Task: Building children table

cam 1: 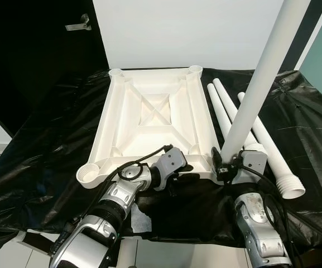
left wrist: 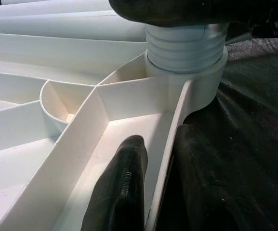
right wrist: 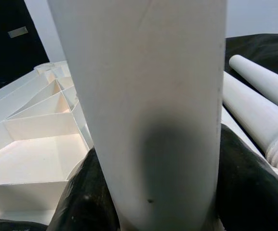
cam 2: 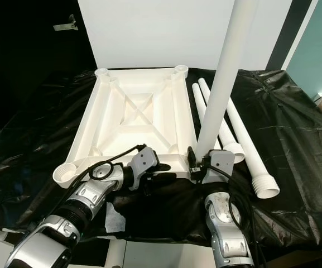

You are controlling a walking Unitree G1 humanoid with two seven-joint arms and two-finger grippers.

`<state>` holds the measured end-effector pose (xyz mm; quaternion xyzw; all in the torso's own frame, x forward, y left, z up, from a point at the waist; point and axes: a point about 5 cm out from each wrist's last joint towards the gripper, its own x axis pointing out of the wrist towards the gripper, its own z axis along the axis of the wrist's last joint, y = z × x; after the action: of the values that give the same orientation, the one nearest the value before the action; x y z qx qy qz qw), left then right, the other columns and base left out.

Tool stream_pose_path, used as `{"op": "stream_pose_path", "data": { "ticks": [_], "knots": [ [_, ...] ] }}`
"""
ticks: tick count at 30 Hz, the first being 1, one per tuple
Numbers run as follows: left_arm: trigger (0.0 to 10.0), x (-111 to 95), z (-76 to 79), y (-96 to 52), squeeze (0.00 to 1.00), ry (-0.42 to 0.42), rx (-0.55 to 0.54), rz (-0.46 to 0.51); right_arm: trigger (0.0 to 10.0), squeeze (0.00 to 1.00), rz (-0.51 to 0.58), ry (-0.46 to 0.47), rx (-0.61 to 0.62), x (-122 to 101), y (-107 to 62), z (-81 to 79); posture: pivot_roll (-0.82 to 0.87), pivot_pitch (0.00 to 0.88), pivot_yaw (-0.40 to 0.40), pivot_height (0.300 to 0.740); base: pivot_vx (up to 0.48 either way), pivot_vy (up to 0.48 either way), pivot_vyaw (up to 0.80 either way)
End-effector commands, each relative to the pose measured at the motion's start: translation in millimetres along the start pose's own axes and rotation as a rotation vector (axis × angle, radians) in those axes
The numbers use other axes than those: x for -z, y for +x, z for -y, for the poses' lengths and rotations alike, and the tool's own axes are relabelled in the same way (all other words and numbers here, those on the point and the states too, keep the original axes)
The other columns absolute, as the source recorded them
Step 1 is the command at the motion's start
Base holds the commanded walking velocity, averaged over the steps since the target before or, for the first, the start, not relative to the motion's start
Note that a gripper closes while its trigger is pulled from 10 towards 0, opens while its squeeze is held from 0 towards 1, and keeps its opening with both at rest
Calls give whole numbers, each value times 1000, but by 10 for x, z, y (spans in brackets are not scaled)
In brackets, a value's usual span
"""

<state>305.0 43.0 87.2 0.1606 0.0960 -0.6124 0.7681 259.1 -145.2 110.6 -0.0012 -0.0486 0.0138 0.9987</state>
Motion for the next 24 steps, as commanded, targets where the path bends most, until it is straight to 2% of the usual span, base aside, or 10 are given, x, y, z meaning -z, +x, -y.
{"op": "stream_pose_path", "data": {
  "ticks": [1,2,9,10,11,13,16,21,22,24],
  "knots": [
    [10000,330,235,17,0,-87,114,-119,10000,0,-85,-24,34,143,-34,79,-73,0,19,740,0,0,0],
    [10000,323,242,26,0,-86,117,-117,10000,1000,-71,-48,-9,120,-38,79,-76,0,20,740,0,0,0],
    [10000,319,244,31,0,-87,118,-116,10000,1000,-50,-86,-156,69,-44,99,-81,0,17,740,0,0,0],
    [10000,326,243,26,0,-89,116,-117,10000,0,-28,-124,-226,12,-23,139,-87,2,15,740,0,0,0],
    [10000,326,243,26,0,-89,116,-117,10000,0,-28,-124,-226,12,-23,139,-87,2,15,740,0,0,0],
    [10000,344,256,34,0,-94,117,-121,10000,0,4,-224,-416,-163,77,239,-92,0,11,740,0,0,0],
    [10000,342,261,41,0,-95,118,-121,10000,0,5,-239,-447,-192,95,252,-92,0,11,740,0,0,0],
    [10000,309,272,87,0,-94,122,-110,10000,0,-2,-335,-537,-193,121,282,-96,0,7,740,0,0,0],
    [10000,301,269,93,0,-92,121,-109,0,0,-21,-345,-588,-157,93,273,-93,1,5,740,0,0,0],
    [10000,299,266,95,0,-91,119,-109,0,0,-35,-344,-621,-131,69,264,-93,1,5,740,0,0,0]
  ]
}}
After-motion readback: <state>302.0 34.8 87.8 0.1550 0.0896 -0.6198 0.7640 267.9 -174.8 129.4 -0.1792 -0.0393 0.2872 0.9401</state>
